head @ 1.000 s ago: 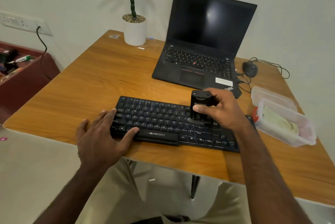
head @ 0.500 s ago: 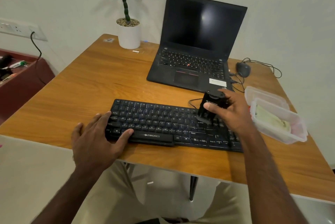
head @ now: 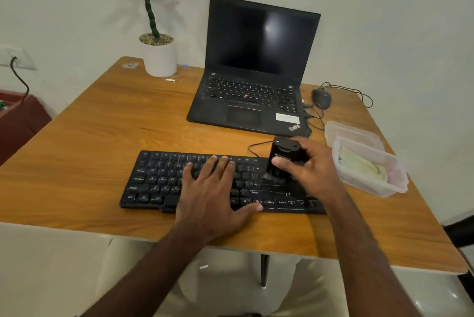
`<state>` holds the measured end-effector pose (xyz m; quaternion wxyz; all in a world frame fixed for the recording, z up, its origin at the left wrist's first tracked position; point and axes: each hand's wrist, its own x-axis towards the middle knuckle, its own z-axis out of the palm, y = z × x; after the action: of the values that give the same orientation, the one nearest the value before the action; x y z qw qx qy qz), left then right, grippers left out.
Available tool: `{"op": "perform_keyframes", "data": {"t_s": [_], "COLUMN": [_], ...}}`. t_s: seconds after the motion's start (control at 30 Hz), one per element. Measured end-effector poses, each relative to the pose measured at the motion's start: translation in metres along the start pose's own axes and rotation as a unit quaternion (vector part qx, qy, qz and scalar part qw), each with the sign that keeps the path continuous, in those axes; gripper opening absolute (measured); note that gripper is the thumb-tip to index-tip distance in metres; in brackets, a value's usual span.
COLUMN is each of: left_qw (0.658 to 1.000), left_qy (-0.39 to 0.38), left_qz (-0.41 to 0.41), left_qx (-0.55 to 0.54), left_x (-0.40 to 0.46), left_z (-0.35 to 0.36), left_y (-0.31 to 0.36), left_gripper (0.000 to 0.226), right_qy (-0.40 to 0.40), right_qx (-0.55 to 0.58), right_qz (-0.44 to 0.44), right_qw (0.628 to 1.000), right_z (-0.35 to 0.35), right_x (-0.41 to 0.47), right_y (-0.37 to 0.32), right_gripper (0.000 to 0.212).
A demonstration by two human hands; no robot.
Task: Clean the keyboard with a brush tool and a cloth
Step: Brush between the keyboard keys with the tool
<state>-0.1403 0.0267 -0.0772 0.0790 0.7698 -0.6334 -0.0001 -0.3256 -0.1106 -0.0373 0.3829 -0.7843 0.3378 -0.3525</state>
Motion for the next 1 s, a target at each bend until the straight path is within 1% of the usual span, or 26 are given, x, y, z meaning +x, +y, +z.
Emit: {"op": "perform_keyframes", "data": {"t_s": [0.1, 0.17, 0.27, 0.37, 0.43, 0.57, 0.73, 0.9, 1.0], "left_qw": [1.000, 1.000, 1.000, 1.000, 0.999, 0.999, 0.999, 0.999, 0.999], "left_qy": [0.012, 0.013, 0.018, 0.024, 0.031, 0.035, 0.032, 0.034, 0.035], "left_qz": [-0.004, -0.006, -0.008, -0.006, -0.008, -0.014, -0.019, -0.018, -0.017], "left_qx": [0.005, 0.003, 0.000, -0.002, 0.000, 0.009, 0.010, 0.010, 0.011], "left_x": [-0.003, -0.004, -0.003, 0.001, 0.003, 0.005, 0.004, 0.003, 0.004], "left_z": [0.004, 0.006, 0.004, 0.004, 0.004, 0.003, 0.003, 0.005, 0.004], "left_y": [-0.001, 0.000, -0.002, -0.010, -0.017, -0.026, -0.026, -0.026, -0.026], "left_gripper": [0.115, 0.115, 0.115, 0.114, 0.113, 0.112, 0.113, 0.110, 0.109], "right_qy": [0.039, 0.033, 0.018, 0.038, 0.041, 0.000, 0.049, 0.025, 0.045], "right_qx": [0.029, 0.039, 0.034, 0.007, 0.020, 0.012, 0.009, 0.016, -0.002], "right_qz": [-0.003, -0.008, 0.007, 0.004, -0.011, -0.033, -0.024, -0.050, -0.046], "right_qw": [0.999, 0.999, 0.999, 0.999, 0.999, 0.999, 0.998, 0.998, 0.998], "right_z": [-0.004, 0.005, 0.016, 0.013, 0.015, 0.033, 0.028, 0.044, 0.040], "right_x": [-0.005, -0.009, -0.009, 0.001, 0.002, -0.003, 0.005, -0.004, 0.004], "right_y": [0.002, 0.000, -0.002, -0.002, -0.004, -0.007, 0.001, -0.002, -0.001], "right_gripper": [0.025, 0.027, 0.033, 0.032, 0.030, 0.034, 0.031, 0.033, 0.033]}}
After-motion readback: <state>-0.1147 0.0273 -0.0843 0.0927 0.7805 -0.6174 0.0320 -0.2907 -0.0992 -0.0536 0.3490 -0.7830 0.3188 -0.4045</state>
